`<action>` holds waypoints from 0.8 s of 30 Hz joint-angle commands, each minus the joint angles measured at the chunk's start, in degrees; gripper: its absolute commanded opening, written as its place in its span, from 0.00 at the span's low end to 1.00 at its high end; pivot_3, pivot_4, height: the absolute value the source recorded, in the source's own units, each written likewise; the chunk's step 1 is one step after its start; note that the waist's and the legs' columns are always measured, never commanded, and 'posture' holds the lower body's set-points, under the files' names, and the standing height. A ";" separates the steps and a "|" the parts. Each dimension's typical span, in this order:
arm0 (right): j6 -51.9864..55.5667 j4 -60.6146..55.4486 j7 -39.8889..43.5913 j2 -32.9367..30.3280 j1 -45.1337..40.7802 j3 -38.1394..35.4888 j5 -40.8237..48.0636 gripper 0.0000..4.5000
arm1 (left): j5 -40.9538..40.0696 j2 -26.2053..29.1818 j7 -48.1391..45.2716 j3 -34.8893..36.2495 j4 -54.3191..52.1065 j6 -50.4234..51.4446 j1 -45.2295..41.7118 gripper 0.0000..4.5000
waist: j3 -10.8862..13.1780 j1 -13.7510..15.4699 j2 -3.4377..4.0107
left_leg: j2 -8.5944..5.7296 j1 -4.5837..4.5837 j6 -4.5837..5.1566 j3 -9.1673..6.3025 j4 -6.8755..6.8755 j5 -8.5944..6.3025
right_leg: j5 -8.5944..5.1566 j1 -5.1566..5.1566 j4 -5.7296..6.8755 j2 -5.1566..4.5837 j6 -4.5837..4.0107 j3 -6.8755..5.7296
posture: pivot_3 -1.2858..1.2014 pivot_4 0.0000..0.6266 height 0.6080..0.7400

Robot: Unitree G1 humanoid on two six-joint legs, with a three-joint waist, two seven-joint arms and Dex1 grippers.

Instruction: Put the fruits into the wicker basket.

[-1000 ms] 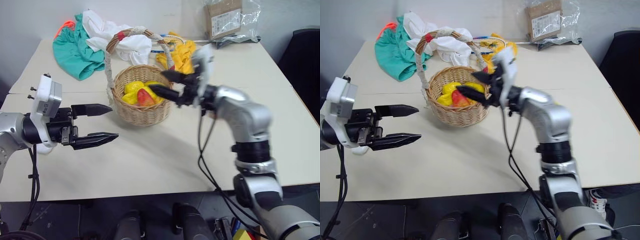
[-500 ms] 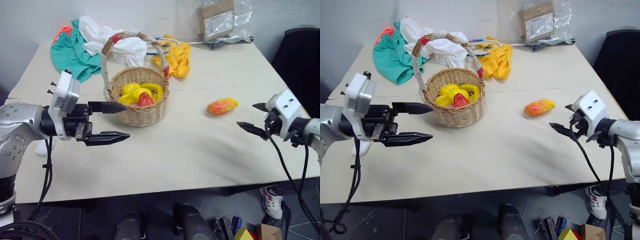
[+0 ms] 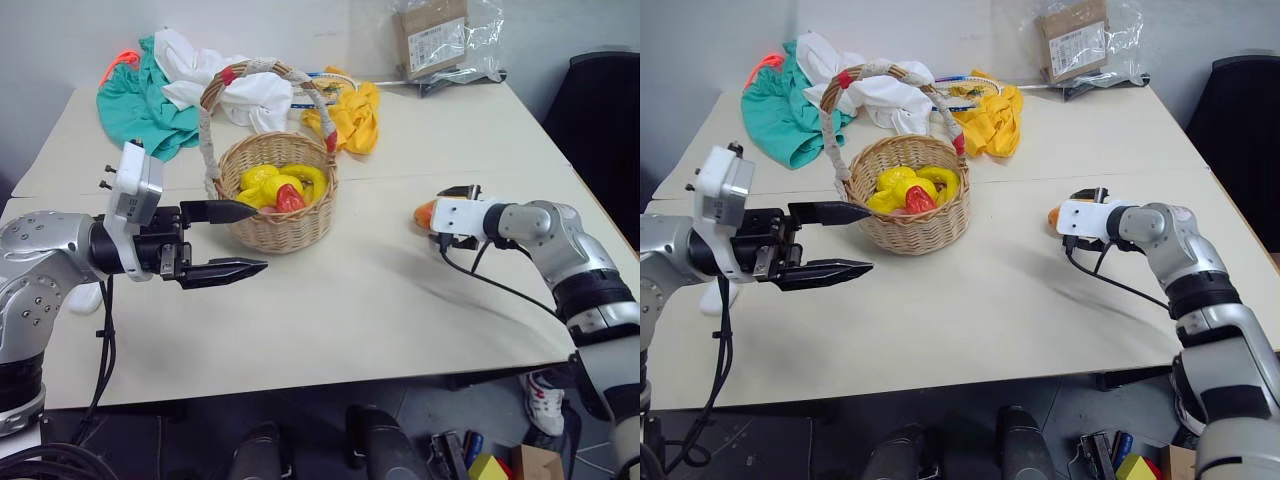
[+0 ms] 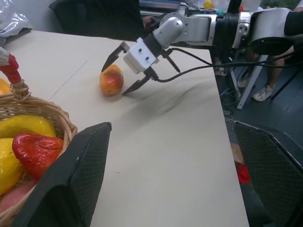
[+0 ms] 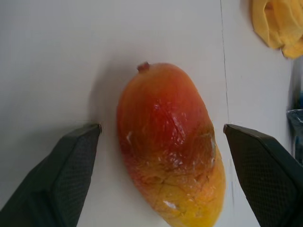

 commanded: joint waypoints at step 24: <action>32.61 -39.17 10.60 26.70 -4.76 -8.70 36.98 0.51 | -6.90 4.41 5.38 19.27 0.22 4.49 8.20 0.96 | -0.05 0.64 -0.09 | 0.39 0.10 -0.31 -0.08 0.10 -0.09 | -0.20 -0.07 0.55 0.13 -0.38 -0.12 | 0.52 0.24 1.00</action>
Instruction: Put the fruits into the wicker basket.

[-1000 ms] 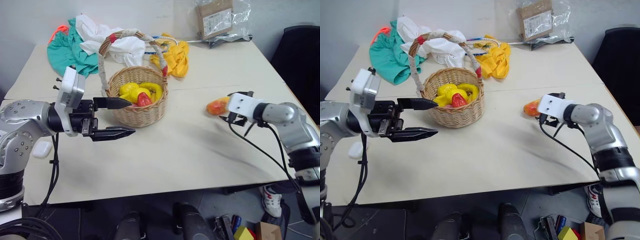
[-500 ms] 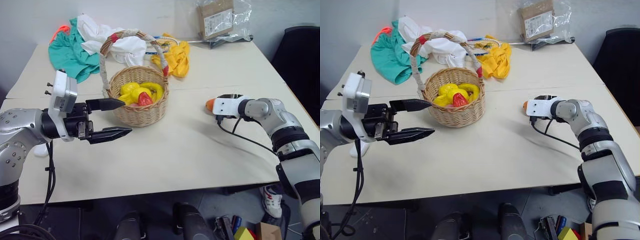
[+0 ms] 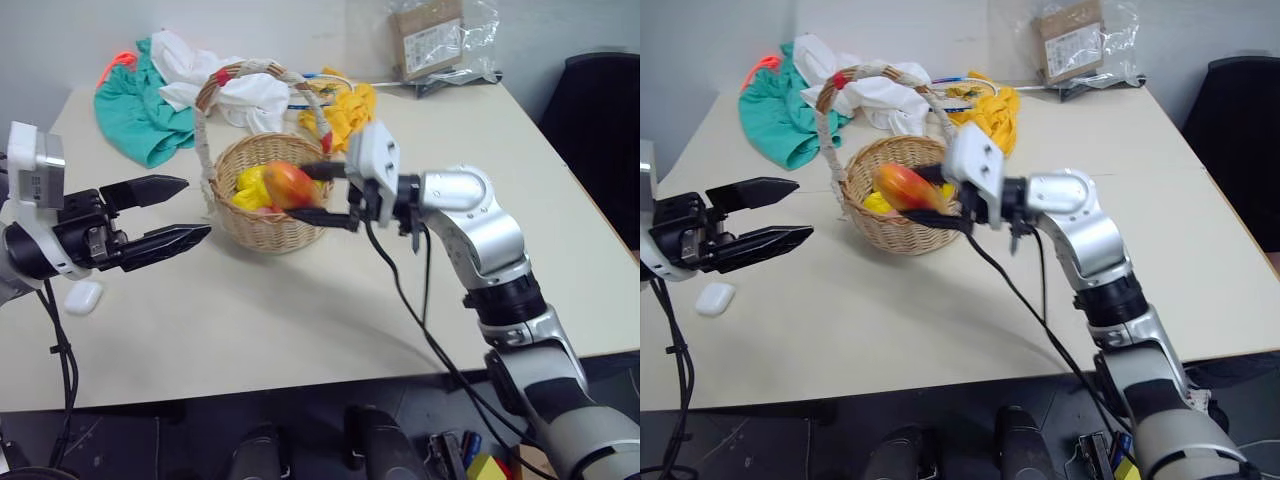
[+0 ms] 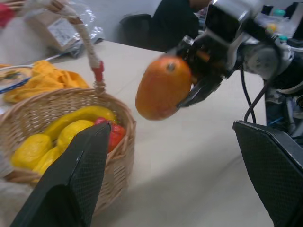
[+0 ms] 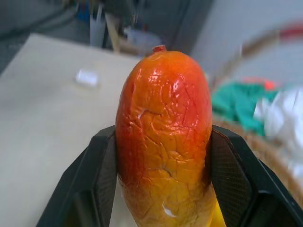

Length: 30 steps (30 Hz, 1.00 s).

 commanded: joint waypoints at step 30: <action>15.99 19.74 -23.91 9.40 -9.33 -14.29 1.90 0.99 | -1.35 -0.53 1.31 -0.28 -2.91 -4.27 0.22 0.96 | -0.03 -1.25 -0.06 | 0.24 0.00 -0.19 0.17 -0.11 -0.12 | -0.10 -0.15 0.22 0.06 -0.21 0.11 | 0.52 0.24 1.00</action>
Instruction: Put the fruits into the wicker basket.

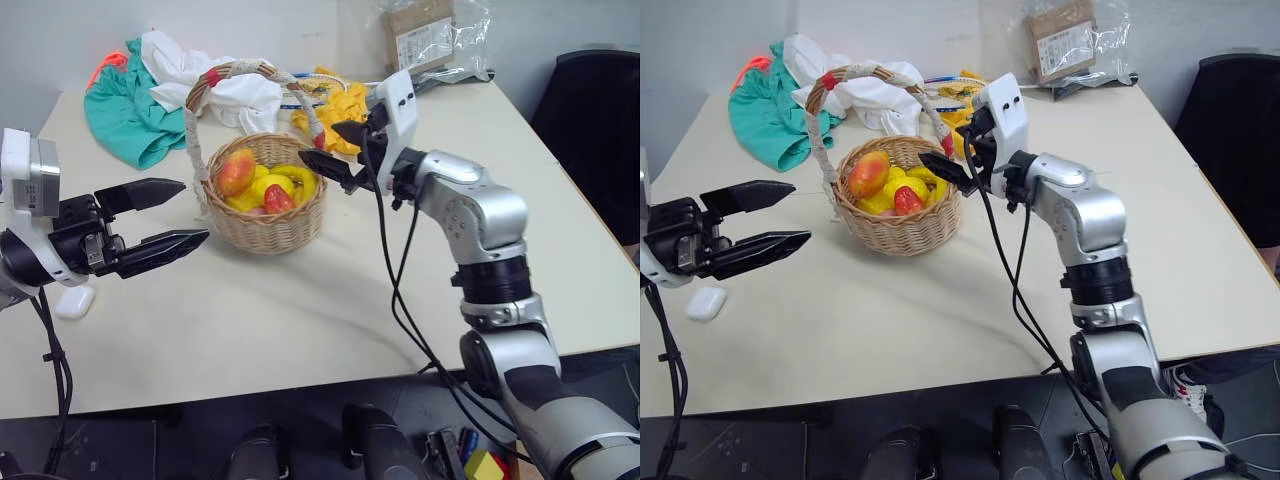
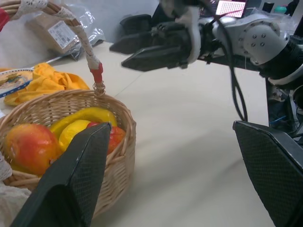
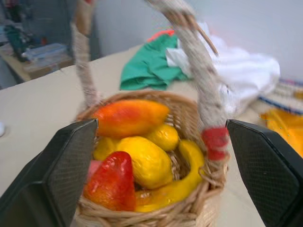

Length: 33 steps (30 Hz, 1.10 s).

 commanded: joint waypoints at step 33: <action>-8.26 -17.23 5.74 -23.55 13.15 -16.57 1.79 0.07 | 1.33 -3.41 -3.74 -12.22 5.25 -4.39 -12.96 0.96 | 0.06 2.25 0.09 | -0.15 -0.48 0.16 -0.32 -0.01 -0.09 | 0.04 -0.01 -0.55 0.08 0.09 0.01 | 0.52 0.24 1.00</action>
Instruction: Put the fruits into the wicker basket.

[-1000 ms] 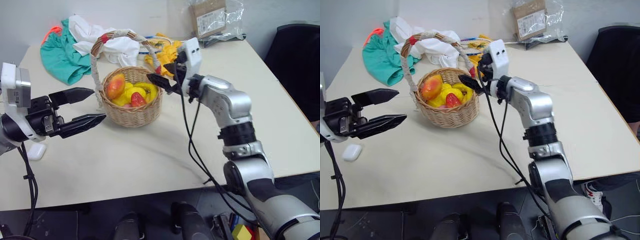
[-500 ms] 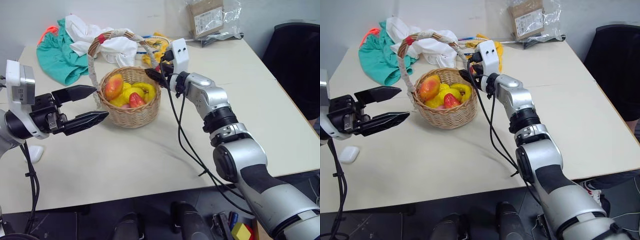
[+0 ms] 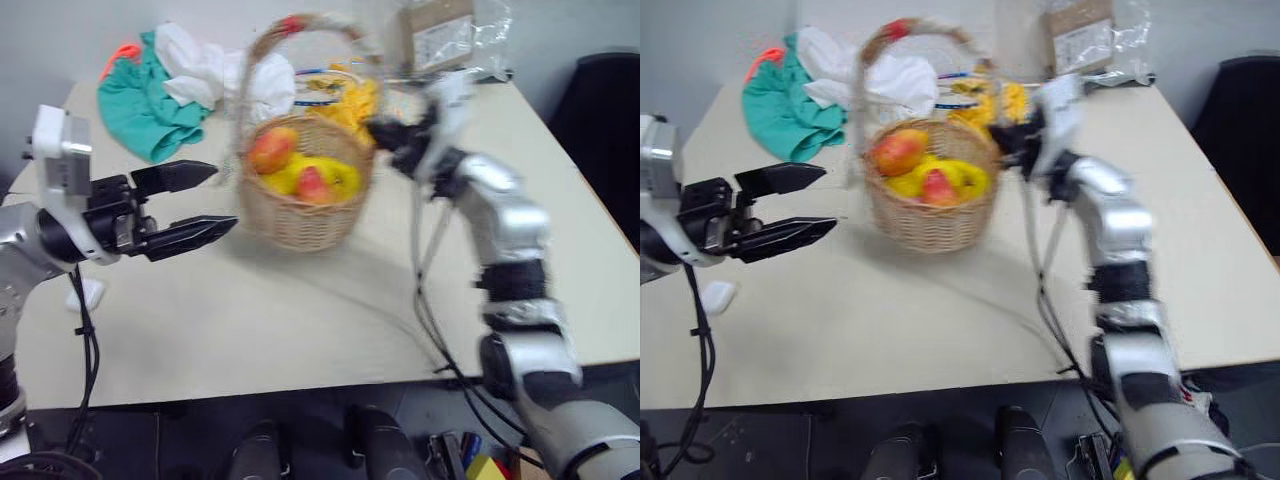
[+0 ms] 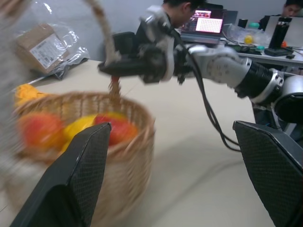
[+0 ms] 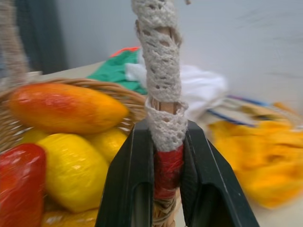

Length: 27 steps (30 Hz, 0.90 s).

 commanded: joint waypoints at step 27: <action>32.23 -28.83 20.82 -33.25 61.92 -55.85 16.46 0.99 | 13.37 -9.55 -15.84 -15.70 18.22 -7.16 -18.06 0.96 | 0.01 1.34 0.01 | 0.14 0.83 -0.15 0.80 -0.03 0.04 | 0.27 0.26 -0.33 0.96 0.08 0.77 | 0.52 0.24 1.00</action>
